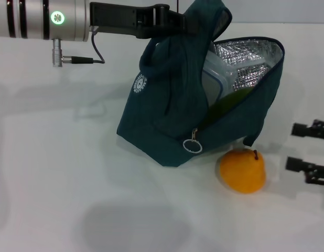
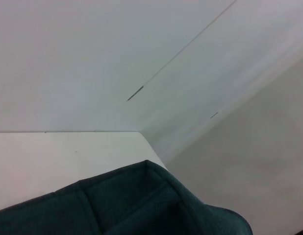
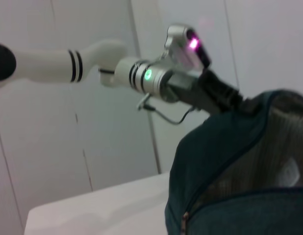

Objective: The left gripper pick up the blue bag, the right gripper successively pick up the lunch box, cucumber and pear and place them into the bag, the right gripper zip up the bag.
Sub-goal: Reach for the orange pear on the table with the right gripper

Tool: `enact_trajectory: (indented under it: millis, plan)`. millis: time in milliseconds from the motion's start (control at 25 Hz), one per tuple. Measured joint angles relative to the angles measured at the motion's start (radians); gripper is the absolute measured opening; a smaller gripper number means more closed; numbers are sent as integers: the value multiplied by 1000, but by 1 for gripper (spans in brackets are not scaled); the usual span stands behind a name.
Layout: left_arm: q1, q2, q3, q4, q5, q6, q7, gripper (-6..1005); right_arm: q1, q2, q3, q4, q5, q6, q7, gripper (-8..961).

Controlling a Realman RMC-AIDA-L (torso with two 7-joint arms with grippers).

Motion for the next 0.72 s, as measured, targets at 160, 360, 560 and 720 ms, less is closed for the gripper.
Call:
enact_trajectory:
  millis: [160, 360, 560, 720]
  plan:
    - [5, 1, 0, 0, 0, -1, 4, 61, 12, 16, -60, 4, -3, 52, -2, 653]
    - [9, 3, 0, 0, 0, -1, 12, 61, 37, 21, -101, 32, 2, 88, -3, 634]
    - [10, 5, 0, 0, 0, -1, 23, 61, 58, 22, -101, 65, -2, 119, -13, 564]
    - [9, 6, 0, 0, 0, -3, 27, 62, 71, 23, -102, 77, 2, 137, -16, 481]
